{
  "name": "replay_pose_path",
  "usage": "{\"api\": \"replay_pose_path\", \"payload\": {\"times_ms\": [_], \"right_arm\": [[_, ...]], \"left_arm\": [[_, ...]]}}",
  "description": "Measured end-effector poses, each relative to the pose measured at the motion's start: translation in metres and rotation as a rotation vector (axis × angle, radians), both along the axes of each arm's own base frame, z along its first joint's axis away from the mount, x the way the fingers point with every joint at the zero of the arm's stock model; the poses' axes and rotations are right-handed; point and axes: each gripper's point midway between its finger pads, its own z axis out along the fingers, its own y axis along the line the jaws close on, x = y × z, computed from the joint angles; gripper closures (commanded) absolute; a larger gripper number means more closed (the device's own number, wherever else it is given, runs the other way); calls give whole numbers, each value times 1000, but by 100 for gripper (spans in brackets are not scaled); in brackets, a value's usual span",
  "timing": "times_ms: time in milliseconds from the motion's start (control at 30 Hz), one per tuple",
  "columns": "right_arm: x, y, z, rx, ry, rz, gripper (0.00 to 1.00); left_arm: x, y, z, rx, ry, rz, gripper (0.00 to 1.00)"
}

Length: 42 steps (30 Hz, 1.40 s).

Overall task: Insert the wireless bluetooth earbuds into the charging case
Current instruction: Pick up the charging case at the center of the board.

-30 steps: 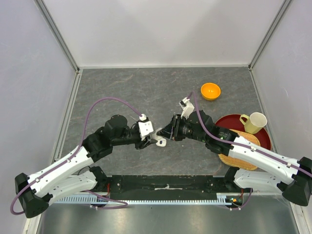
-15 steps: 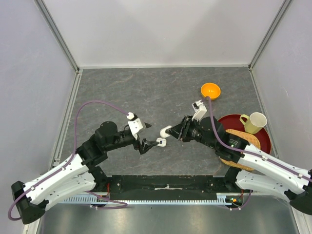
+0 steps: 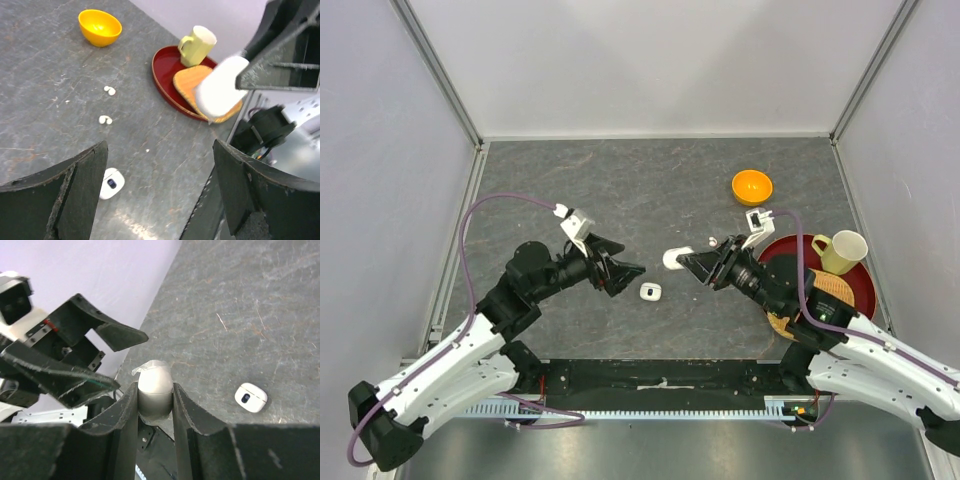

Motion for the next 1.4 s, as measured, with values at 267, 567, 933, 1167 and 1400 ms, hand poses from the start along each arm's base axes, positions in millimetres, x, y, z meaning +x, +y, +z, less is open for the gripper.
{"api": "replay_pose_path", "payload": {"times_ms": [267, 567, 933, 1167, 1400], "right_arm": [[-7, 1, 21, 84, -100, 41, 100], [-19, 14, 32, 167, -171, 140, 100], [-23, 23, 40, 206, -194, 187, 100], [-23, 25, 38, 208, -192, 192, 100], [-21, 27, 35, 199, -184, 192, 100]], "left_arm": [[-1, -14, 23, -254, 147, -106, 7], [-18, -30, 38, -450, 240, -263, 17], [-23, -35, 49, -508, 243, -313, 29], [-23, -44, 39, -492, 283, -327, 40], [-24, -50, 43, -497, 278, -347, 60]]}}
